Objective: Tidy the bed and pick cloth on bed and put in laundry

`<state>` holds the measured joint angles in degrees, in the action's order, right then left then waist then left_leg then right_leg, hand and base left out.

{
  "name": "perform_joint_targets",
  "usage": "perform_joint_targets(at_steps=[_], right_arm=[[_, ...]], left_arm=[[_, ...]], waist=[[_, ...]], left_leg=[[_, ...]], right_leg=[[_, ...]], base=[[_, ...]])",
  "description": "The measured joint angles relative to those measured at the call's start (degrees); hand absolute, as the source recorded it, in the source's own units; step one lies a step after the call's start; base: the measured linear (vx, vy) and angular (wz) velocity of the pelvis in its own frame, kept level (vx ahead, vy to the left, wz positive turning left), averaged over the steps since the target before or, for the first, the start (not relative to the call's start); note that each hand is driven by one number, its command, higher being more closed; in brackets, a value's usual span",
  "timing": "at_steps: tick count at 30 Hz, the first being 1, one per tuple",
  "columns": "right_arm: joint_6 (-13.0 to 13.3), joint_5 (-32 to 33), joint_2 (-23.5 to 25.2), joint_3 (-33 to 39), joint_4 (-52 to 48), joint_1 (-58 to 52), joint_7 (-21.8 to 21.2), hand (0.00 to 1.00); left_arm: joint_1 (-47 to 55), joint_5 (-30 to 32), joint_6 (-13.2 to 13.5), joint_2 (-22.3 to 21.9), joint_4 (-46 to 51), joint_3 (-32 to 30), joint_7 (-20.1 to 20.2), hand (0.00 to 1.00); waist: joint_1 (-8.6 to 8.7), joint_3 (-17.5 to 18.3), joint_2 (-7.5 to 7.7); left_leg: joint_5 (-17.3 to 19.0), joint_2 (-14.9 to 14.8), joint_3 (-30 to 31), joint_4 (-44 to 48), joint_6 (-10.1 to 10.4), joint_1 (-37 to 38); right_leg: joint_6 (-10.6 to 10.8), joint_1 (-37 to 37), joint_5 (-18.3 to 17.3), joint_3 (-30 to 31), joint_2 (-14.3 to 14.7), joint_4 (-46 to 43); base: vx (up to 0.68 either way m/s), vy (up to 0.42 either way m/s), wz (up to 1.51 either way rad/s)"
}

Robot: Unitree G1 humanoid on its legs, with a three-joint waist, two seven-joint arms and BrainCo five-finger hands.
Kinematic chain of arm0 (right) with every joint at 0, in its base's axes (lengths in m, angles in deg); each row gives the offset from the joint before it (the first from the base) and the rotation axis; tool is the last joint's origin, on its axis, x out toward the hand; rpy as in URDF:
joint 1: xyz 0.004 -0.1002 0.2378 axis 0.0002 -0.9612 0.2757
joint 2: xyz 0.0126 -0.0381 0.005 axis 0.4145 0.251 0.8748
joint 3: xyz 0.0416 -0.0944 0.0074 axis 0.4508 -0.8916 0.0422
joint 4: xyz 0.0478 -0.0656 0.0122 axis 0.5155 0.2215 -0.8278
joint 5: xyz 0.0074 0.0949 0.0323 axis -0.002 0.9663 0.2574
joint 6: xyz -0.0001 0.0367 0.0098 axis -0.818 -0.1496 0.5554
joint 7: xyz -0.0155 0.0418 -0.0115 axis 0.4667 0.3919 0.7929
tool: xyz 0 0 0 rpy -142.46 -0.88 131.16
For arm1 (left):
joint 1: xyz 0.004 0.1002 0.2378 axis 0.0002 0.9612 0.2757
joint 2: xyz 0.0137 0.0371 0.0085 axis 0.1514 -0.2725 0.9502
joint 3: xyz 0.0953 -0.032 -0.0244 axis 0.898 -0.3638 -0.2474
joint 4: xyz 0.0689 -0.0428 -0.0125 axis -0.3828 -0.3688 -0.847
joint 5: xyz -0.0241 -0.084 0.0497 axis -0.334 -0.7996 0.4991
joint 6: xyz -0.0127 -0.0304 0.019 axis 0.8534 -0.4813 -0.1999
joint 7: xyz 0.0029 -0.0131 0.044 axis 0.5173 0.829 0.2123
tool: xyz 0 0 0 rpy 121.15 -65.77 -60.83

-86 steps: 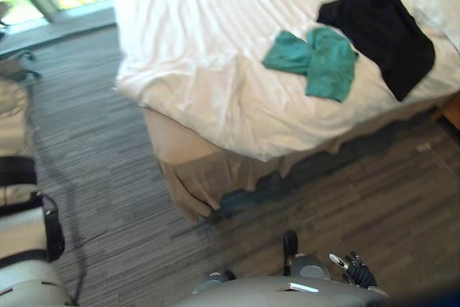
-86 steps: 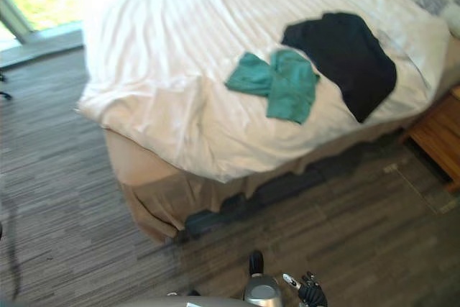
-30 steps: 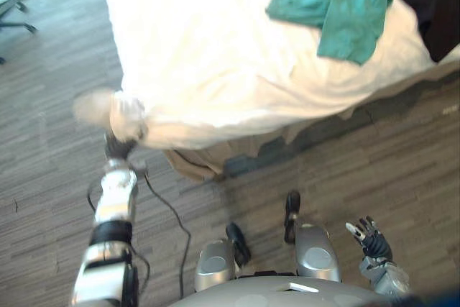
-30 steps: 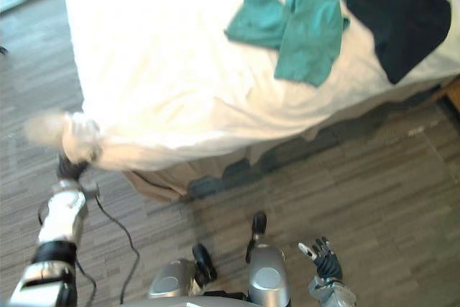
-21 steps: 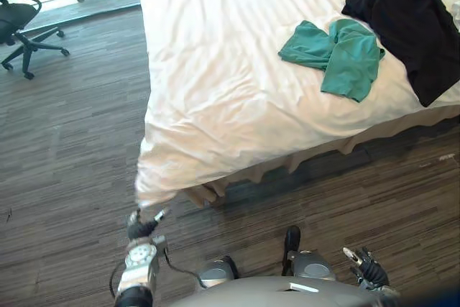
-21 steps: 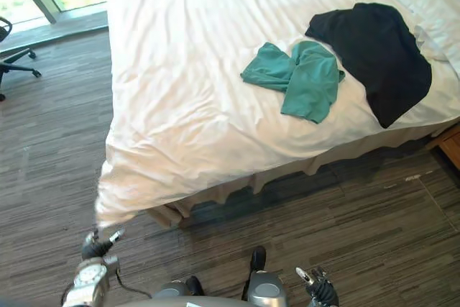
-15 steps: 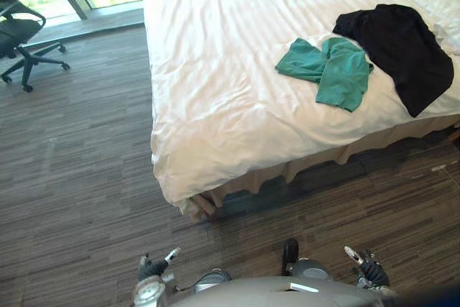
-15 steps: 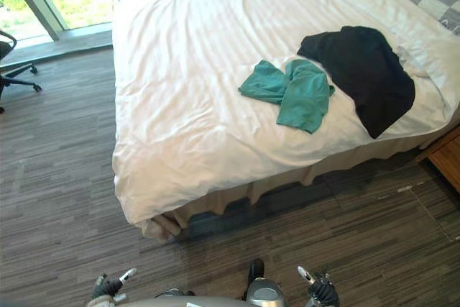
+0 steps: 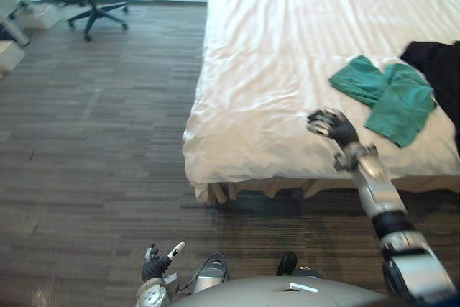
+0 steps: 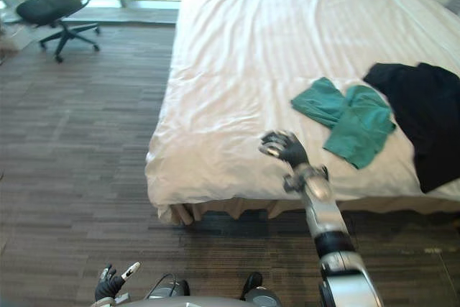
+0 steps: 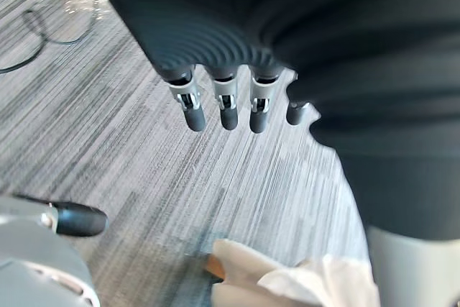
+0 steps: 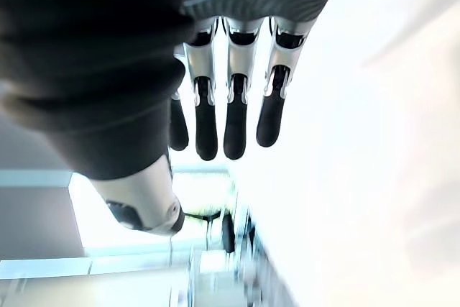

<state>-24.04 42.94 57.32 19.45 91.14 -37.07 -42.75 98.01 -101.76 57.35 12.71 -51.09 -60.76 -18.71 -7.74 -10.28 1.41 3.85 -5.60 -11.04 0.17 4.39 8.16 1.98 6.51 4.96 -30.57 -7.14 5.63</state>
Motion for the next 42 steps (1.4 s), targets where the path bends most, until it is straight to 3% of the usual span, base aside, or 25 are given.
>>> perform_joint_targets(at_steps=[5, 9, 12, 14, 19, 23, 26, 27, 28, 29, 30, 37, 40, 42], right_arm=[[-1.3, 3.4, 1.2, -7.3, 6.5, 15.8, -2.3, 1.00], [-2.7, 5.1, 3.3, -11.2, 9.9, 30.3, -2.4, 1.00], [-4.4, 7.3, 3.1, -11.6, 13.6, 39.1, -0.6, 1.00], [-5.4, 7.9, 2.4, -11.9, 16.0, 40.7, 0.1, 1.00], [-9.2, 9.1, -1.9, -13.5, 19.6, 42.7, 3.6, 1.00], [-12.0, 8.8, -6.5, -13.5, 24.7, 45.6, 8.1, 1.00], [-13.6, 9.0, -9.1, -13.4, 27.9, 45.4, 10.9, 1.00], [-13.6, 9.3, -9.3, -13.3, 27.7, 45.2, 10.9, 1.00], [-13.6, 10.1, -8.9, -13.3, 27.0, 45.1, 11.2, 1.00], [-13.7, 11.5, -8.6, -13.3, 27.0, 45.1, 11.5, 1.00], [-14.5, 14.6, -8.3, -13.3, 27.0, 44.5, 11.6, 1.00], [-19.0, 19.7, -5.1, -8.6, 32.6, 32.0, 8.2, 1.00], [-18.4, 19.2, -2.4, -7.1, 34.8, 23.2, 3.1, 1.00], [-16.0, 17.7, 1.1, -8.9, 34.4, 19.3, -0.9, 1.00]], left_arm=[[-0.1, -0.8, 0.0, 0.4, 0.4, 2.7, 2.0, 0.00], [-3.4, -4.8, 0.2, 1.7, 5.1, 3.9, 3.5, 0.00], [-6.8, -7.5, 1.2, 3.0, 8.4, 5.0, 5.5, 0.00], [-8.2, -8.5, 1.4, 3.6, 8.8, 6.8, 6.4, 0.00], [-12.1, -9.0, 2.5, 3.3, 8.8, 13.9, 8.4, 0.00], [-16.6, -10.9, 3.9, 2.8, 8.5, 19.9, 9.7, 0.00], [-19.3, -11.4, 4.6, 1.5, 8.5, 22.0, 9.5, 0.00], [-19.7, -11.5, 5.0, 1.3, 8.5, 22.2, 9.4, 0.00], [-20.5, -11.5, 5.3, 1.3, 8.5, 22.8, 9.1, 0.00], [-21.1, -11.5, 5.6, 1.0, 8.7, 23.0, 9.0, 0.00], [-21.5, -11.5, 6.0, 0.9, 9.2, 23.1, 9.1, 0.00], [-22.0, -11.3, 5.9, -1.1, 11.5, 22.1, 8.9, 0.00], [-22.2, -10.8, 4.6, -1.1, 10.9, 21.1, 7.5, 0.00], [-22.4, -9.8, 3.3, -0.5, 9.5, 20.8, 6.6, 0.00]], waist=[[-5.27, -2.3, 1.14], [-8.71, -10.4, 1.98], [-9.86, -16.3, 1.93], [-11.05, -17.0, 1.74], [-12.56, -18.5, -0.94], [-14.56, -20.3, -5.47], [-15.26, -21.0, -7.79], [-15.28, -21.1, -7.86], [-15.36, -21.1, -8.00], [-15.53, -20.9, -8.80], [-15.63, -20.9, -8.87], [-14.86, -20.9, -8.83], [-13.00, -21.0, -8.66], [-10.53, -21.0, -8.64]], left_leg=[[-1.9, 1.2, 4.3, 0.1, -0.7, -2.7], [-1.9, 1.1, 7.5, 3.4, -0.7, -9.3], [-3.8, 1.6, 10.3, 4.6, -0.6, -14.4], [-4.6, 2.0, 11.4, 5.4, -1.0, -17.6], [-4.2, 3.8, 13.4, 11.7, -1.5, -25.9], [-0.1, 3.8, 13.8, 23.8, -1.8, -36.6], [1.3, 2.4, 14.2, 28.3, -2.2, -43.1], [1.4, 2.4, 14.1, 29.0, -2.1, -44.2], [2.0, 2.5, 13.9, 31.5, -1.7, -46.4], [2.5, 1.6, 14.6, 33.5, -1.5, -48.3], [2.2, 0.2, 14.5, 33.9, -1.3, -50.2], [2.0, -2.6, 11.4, 34.2, -0.9, -51.5], [3.8, -3.9, 9.6, 36.6, -0.9, -50.8], [6.1, -5.1, 7.6, 38.8, -1.4, -48.2]], right_leg=[[0.3, -0.1, 0.3, -3.8, -1.4, 0.0], [-0.6, -4.9, -1.7, -7.9, -3.0, -4.6], [-1.3, -10.0, -3.2, -10.4, -5.3, -11.1], [-1.7, -13.0, -4.0, -11.3, -6.6, -13.9], [-2.6, -20.1, -8.1, -13.1, -11.9, -24.4], [-4.8, -28.2, -12.3, -13.1, -15.4, -34.4], [-5.8, -33.1, -14.5, -13.9, -15.8, -39.1], [-5.7, -34.0, -15.6, -14.7, -17.2, -42.4], [-5.8, -34.6, -19.7, -15.1, -19.1, -46.1], [-6.2, -35.4, -20.2, -15.7, -18.0, -46.1], [-6.3, -36.8, -20.3, -16.3, -16.4, -45.6], [-6.3, -38.8, -19.5, -15.3, -15.4, -44.8], [-7.1, -38.6, -17.9, -13.3, -14.6, -44.0], [-6.7, -36.8, -17.4, -11.3, -14.0, -44.0]], base=[[-0.06, 0.034, 0.47], [-0.17, 0.016, 0.42], [-0.16, 0.035, 0.51], [-0.08, 0.036, 0.42], [-0.05, 0.028, 0.34], [-0.13, 0.000, 0.07], [-0.15, -0.056, -0.01], [-0.11, -0.114, 0.04], [-0.08, -0.144, 0.00], [-0.10, -0.181, -0.06], [-0.09, -0.145, -0.10], [0.00, -0.029, -0.11], [0.10, 0.078, -0.46], [0.07, 0.070, -0.49]])
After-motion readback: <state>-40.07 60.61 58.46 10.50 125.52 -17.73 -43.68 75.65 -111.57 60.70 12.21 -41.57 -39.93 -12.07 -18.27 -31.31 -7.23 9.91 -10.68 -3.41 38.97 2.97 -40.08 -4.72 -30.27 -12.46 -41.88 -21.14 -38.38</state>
